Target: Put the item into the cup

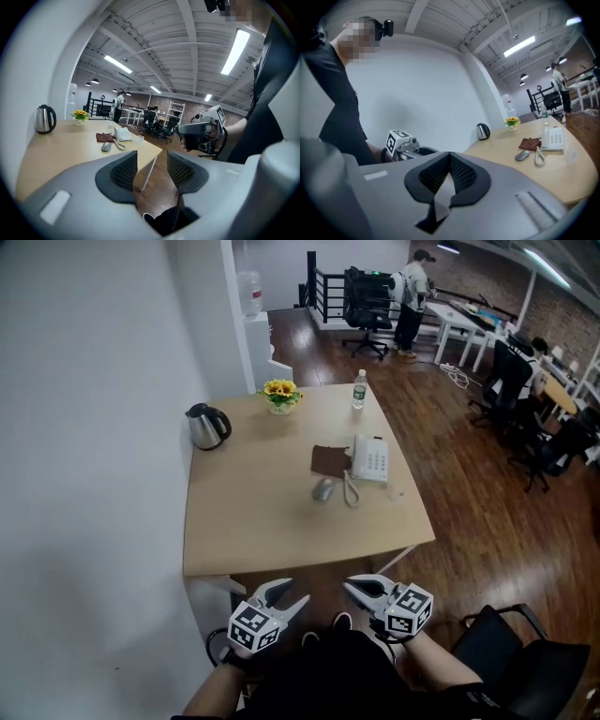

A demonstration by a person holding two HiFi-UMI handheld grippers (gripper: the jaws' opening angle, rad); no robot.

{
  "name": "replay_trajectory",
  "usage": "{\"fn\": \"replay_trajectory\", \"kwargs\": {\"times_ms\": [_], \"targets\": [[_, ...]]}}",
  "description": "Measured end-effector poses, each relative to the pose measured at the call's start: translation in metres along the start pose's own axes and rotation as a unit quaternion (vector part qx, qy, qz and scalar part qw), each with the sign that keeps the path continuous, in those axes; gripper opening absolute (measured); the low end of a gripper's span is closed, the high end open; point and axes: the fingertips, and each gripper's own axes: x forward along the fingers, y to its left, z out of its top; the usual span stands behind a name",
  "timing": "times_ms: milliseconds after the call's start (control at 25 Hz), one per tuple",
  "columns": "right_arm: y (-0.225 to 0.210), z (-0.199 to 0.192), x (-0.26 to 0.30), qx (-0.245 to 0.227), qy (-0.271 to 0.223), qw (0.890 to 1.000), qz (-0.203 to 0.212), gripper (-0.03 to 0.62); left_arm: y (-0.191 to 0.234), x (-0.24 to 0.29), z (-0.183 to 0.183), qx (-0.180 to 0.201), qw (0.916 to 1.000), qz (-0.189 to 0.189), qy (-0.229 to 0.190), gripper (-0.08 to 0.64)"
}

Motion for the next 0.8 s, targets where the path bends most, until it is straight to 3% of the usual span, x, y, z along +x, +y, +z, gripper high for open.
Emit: {"fn": "replay_trajectory", "kwargs": {"times_ms": [120,360,800], "targets": [[0.018,-0.006,-0.002,0.005,0.002,1.000,0.013,0.006,-0.010,-0.007,-0.002,0.000,1.0000,-0.007,-0.002,0.189],[0.041,-0.030,0.003,-0.052,0.065,0.996,0.019,0.008,-0.024,-0.016,0.005,-0.005,0.9995,-0.003,-0.032,0.192],[0.043,-0.019,-0.010,-0.038,0.047,0.998,0.018,0.008,-0.038,-0.019,0.001,-0.014,0.9996,-0.008,-0.024,0.221]]}}
